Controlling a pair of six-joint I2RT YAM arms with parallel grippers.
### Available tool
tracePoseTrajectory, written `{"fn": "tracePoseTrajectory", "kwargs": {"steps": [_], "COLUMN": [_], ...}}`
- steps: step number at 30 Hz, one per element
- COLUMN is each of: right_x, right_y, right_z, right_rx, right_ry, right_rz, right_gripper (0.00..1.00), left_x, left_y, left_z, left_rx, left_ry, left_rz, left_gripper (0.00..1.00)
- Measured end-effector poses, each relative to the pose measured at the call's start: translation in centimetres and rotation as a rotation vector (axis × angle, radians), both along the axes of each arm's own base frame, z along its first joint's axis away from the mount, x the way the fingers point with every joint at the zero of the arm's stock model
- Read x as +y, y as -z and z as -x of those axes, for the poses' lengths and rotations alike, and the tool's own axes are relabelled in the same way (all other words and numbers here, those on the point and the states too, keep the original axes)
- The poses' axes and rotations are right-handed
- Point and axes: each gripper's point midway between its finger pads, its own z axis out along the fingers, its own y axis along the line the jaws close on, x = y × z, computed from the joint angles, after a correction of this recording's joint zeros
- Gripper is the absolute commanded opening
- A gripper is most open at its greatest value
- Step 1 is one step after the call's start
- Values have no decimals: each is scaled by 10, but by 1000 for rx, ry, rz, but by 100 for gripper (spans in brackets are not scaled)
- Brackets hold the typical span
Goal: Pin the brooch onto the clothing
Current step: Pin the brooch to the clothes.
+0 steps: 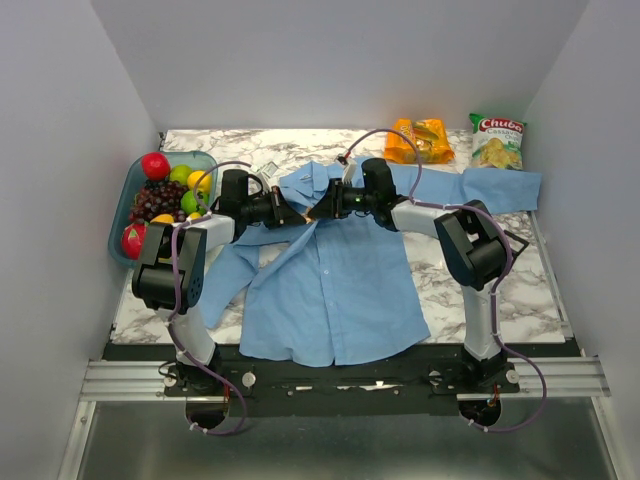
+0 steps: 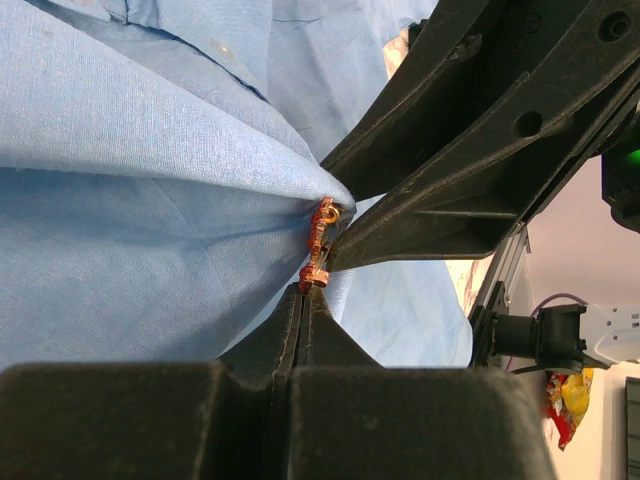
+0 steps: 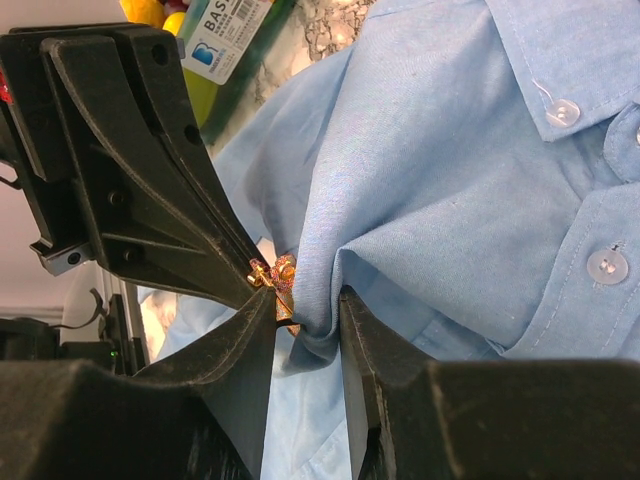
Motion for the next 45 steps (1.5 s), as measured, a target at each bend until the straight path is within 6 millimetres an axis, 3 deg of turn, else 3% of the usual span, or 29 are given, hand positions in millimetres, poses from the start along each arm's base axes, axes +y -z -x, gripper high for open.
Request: {"fn": "tracePoseTrajectory", "kwargs": {"steps": [45], "right_x": [0], "right_y": [4], "right_z": [1], "right_rx": [13], "right_ry": [10], "right_rz": [5], "right_gripper": [41], "left_x": [0], "left_y": [7], "left_z": [-1], "left_rx": [66], "left_ry": [-14], "left_rz": [7], "left_gripper": [0]}}
